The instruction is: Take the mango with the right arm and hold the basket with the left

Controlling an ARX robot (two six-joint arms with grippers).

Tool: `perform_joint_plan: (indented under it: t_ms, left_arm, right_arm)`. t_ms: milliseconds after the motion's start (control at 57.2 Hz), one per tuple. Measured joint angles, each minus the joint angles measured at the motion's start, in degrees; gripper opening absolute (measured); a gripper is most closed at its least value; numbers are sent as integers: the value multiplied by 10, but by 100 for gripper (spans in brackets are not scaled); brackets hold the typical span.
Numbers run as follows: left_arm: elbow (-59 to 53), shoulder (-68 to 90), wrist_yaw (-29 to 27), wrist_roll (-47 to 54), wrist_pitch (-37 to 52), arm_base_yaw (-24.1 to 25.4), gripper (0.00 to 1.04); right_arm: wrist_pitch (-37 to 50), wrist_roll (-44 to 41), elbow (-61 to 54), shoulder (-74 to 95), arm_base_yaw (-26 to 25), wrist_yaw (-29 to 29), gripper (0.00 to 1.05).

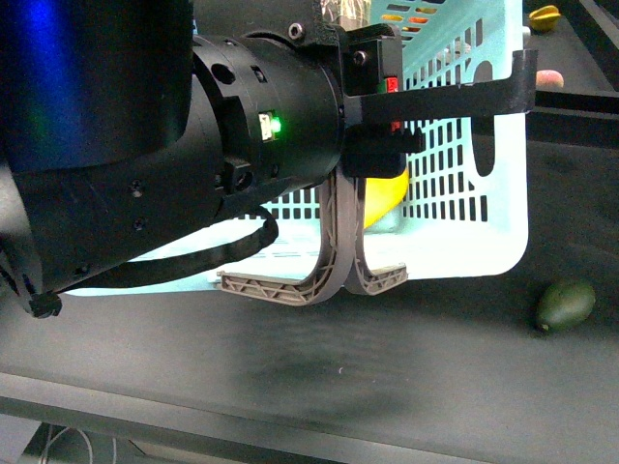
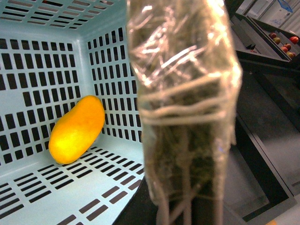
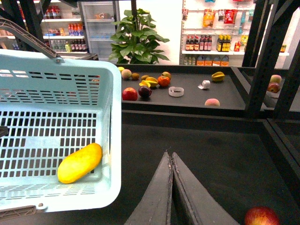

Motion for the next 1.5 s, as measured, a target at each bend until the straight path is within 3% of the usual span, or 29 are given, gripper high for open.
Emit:
perform_joint_plan:
  t_ms: [315,927,1101,1259,1503]
  left_arm:
    - [0,0,0,0,0,0,5]
    - [0,0,0,-1,0,0,5]
    - [0,0,0,0,0,0,5]
    - [30,27,-102,-25,-9,3,5]
    - [137,98,-158,-147,-52,78,5]
  right_arm:
    - [0,0,0,0,0,0,2]
    - [0,-1,0,0,0,0,97]
    - [0,-1,0,0,0,0,96]
    - [0,-1,0,0,0,0,96]
    - [0,-1,0,-1,0,0,96]
